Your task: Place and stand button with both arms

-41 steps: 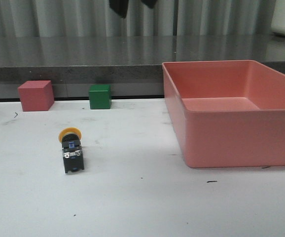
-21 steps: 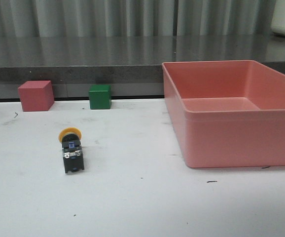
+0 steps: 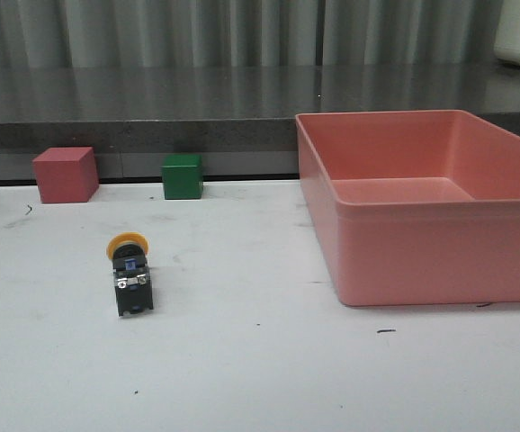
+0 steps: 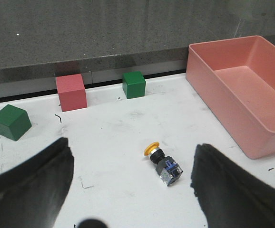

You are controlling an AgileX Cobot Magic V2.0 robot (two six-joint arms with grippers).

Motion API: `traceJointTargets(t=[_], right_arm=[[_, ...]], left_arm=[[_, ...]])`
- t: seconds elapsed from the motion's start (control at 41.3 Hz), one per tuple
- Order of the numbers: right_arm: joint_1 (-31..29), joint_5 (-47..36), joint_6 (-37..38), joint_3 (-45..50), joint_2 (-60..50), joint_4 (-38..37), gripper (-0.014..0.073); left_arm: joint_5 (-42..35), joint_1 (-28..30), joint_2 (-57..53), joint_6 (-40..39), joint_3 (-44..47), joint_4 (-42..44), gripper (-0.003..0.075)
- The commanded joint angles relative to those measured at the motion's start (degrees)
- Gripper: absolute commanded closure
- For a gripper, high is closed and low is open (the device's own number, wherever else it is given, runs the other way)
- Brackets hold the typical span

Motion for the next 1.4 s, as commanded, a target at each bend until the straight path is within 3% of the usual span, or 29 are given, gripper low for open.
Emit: traceJointTargets(t=[0.0,0.533,0.654,0.896,1.114,1.38], right_arm=[[-0.3,-3.7,-0.7,0.9,-3.5,-0.2,0.0158],[-0.3,-3.1,-0.7,3.2,-7.5,-0.2,0.0158],[-0.3,-3.3,-0.7,3.2,-7.5,-0.2,0.0158],[-0.3,-3.3,-0.7,3.2,-7.5,-0.2,0.0158],[-0.3,-3.3,-0.7,3.2,-7.5,-0.2,0.0158],[-0.3,-3.3,-0.7,3.2,-7.5,-0.2,0.0158]], left_arm=[[-4.8,-0.4,0.7,-0.1,-1.9,-0.3,0.0209],[-6.3,-0.4,0.7,-0.1,-1.9,-0.4,0.0209],[-3.0,-0.4,2.8,-0.1,-4.3,-3.3,0.0209],[3.6,-0.4,14.7,1.0,-9.9,-5.4,0.0203],[2.9,-0.4,28.1,6.0,-10.2,-12.5,0.0199],[-1.4,-2.0,42.3,6.0,-11.4,-14.1,0.0078]])
